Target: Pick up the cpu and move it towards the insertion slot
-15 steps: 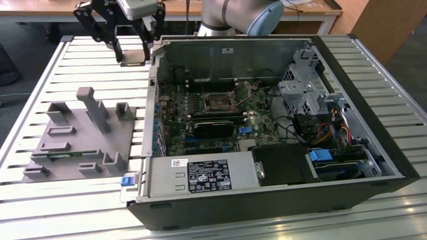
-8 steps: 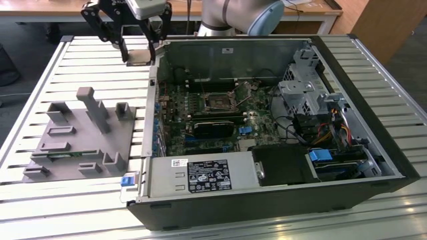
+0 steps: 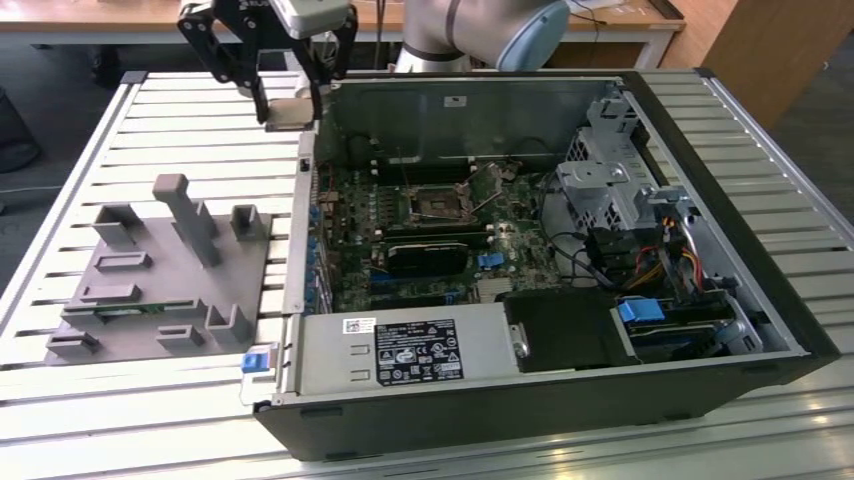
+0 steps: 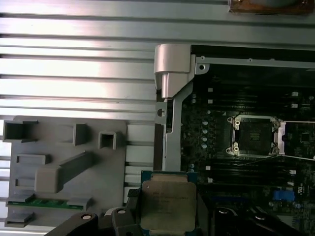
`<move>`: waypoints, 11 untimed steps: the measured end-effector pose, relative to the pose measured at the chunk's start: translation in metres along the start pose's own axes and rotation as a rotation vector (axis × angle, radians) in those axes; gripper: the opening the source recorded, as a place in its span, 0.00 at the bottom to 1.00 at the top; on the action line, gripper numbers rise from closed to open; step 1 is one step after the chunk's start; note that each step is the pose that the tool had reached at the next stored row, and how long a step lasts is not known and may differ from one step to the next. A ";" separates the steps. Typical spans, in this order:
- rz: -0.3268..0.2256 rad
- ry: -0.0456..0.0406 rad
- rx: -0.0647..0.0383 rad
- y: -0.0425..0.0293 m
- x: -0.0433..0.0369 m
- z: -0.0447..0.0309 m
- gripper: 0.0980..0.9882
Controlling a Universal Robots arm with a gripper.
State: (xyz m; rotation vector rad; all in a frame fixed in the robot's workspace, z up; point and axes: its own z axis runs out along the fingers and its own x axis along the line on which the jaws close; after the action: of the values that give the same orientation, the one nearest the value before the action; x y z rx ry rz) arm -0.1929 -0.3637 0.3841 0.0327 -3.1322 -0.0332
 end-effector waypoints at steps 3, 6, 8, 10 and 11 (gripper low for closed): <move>-0.001 -0.0001 0.000 0.0003 -0.0040 0.0000 0.50; -0.001 0.0000 0.000 0.0007 -0.0077 0.0000 0.50; -0.001 -0.0001 0.000 0.0009 -0.0102 0.0000 0.50; -0.002 0.0000 0.000 0.0013 -0.0127 0.0000 0.50; -0.002 0.0000 0.000 0.0014 -0.0138 -0.0001 0.50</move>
State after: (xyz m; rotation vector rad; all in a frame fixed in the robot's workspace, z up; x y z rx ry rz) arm -0.1792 -0.3620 0.3841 0.0355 -3.1322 -0.0332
